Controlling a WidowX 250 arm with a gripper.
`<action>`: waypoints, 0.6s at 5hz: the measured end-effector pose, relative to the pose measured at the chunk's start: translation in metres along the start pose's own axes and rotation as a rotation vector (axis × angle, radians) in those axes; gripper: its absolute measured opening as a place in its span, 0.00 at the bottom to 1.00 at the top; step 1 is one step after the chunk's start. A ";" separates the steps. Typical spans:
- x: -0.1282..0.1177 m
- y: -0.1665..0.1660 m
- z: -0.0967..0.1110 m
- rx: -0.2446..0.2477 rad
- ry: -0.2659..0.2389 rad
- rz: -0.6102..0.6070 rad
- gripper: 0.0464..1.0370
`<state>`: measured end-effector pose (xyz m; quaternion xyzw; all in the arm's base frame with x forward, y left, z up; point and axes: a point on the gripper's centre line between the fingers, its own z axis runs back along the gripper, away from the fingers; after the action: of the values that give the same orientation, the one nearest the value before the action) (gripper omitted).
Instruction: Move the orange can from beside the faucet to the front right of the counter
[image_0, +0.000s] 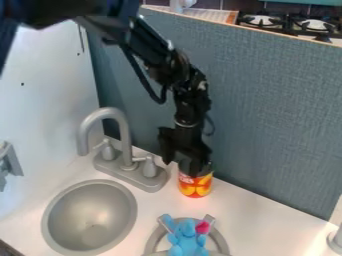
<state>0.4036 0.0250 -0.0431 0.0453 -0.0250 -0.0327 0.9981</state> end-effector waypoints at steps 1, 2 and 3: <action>0.010 0.002 -0.007 0.009 0.004 -0.016 0.96; 0.017 0.011 -0.009 0.011 0.001 -0.008 0.96; 0.013 0.029 -0.012 -0.009 0.017 0.023 0.96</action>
<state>0.4188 0.0542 -0.0519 0.0410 -0.0170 -0.0210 0.9988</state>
